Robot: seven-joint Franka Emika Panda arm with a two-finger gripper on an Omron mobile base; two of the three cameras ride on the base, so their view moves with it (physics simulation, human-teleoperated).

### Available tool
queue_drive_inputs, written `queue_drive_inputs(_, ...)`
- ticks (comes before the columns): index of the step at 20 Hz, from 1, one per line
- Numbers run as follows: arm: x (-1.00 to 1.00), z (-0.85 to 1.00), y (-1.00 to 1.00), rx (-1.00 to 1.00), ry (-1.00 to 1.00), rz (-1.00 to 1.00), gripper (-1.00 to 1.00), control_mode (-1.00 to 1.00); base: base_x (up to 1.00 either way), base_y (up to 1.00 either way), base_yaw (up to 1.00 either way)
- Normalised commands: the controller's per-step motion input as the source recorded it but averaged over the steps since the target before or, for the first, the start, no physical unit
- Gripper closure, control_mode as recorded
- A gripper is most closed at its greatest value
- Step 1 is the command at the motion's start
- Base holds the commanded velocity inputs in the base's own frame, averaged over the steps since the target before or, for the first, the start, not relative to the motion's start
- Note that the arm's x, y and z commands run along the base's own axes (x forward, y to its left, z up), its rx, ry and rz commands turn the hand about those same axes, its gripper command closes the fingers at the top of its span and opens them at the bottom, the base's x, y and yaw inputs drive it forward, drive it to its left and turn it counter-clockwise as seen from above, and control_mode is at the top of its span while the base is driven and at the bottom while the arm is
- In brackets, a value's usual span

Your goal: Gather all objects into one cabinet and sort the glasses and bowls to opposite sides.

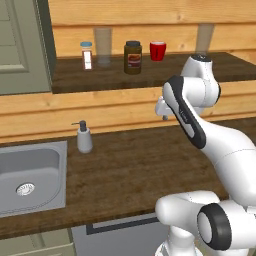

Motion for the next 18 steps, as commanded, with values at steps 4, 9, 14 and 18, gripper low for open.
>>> queue_drive_inputs(4,0.0,0.0,0.0,0.0,0.0,0.0,-1.0,1.0,0.0,0.0,0.0)
queue_drive_inputs(9,0.06,0.51,-0.04,0.0,-0.19,0.0,-1.0,-1.0,0.02,0.0,0.0)
queue_drive_inputs(14,0.01,0.8,0.0,0.0,-0.3,0.0,-1.0,-1.0,0.0,0.0,0.0)
queue_drive_inputs(18,0.0,0.71,0.0,0.0,-0.28,0.0,-1.0,-1.0,0.0,0.0,0.0)
